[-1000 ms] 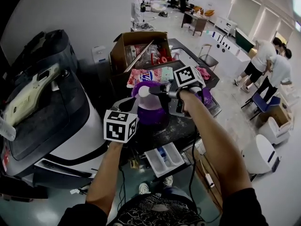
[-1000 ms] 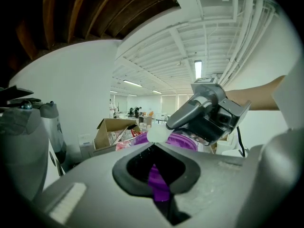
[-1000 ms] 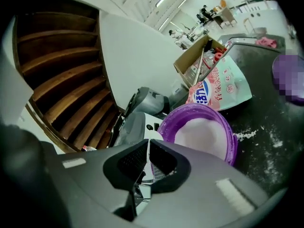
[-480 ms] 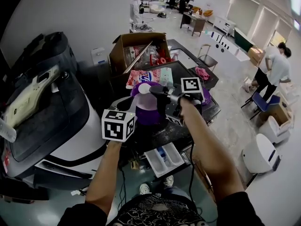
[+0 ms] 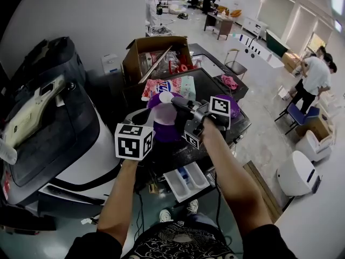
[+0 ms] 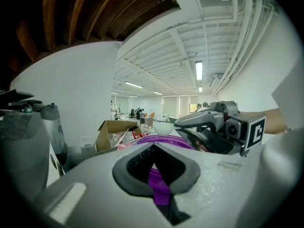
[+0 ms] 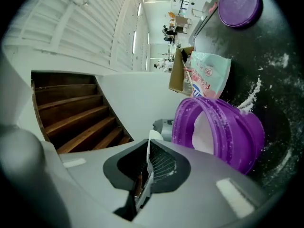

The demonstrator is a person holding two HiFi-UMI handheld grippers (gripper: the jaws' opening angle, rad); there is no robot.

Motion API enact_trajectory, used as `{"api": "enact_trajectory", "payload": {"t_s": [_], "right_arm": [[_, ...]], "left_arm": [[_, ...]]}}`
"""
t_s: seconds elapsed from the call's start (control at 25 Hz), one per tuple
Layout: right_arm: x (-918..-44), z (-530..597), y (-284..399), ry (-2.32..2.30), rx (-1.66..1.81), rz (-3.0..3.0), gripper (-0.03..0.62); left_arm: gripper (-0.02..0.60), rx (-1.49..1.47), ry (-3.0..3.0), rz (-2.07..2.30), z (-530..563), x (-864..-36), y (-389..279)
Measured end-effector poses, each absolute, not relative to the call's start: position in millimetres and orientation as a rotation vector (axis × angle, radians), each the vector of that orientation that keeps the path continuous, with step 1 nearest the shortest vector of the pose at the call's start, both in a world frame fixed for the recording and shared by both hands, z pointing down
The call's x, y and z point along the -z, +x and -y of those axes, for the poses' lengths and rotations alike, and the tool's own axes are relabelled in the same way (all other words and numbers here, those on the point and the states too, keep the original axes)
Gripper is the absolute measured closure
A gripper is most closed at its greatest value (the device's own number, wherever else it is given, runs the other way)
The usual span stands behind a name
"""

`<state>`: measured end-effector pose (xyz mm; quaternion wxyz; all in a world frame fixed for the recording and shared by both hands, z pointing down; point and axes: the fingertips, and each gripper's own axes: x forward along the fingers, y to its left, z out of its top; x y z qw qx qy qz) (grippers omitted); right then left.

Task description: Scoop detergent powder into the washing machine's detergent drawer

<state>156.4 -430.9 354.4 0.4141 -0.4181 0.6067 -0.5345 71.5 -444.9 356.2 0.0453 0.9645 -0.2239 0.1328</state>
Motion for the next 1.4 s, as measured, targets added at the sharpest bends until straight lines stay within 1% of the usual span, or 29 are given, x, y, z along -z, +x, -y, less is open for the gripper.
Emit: {"api": "enact_trajectory", "payload": {"t_s": [0.52,1.0,1.4], "right_arm": [[-351.0,419.3,157.9,-0.924,1.244,-1.409,0.559],[-354.2,405.9,157.0,-0.922,1.271,-1.453,0.559],[-357.6,375.3,161.2,-0.88,1.329,-1.508,0.559]], "left_arm": [[0.58,-0.396,2.95,0.686,445.2,-357.7,71.3],[0.58,-0.418,2.933,0.783,433.3,-358.1,63.0],[0.58,-0.444,2.893,0.902,396.5,-360.4,62.2]]}}
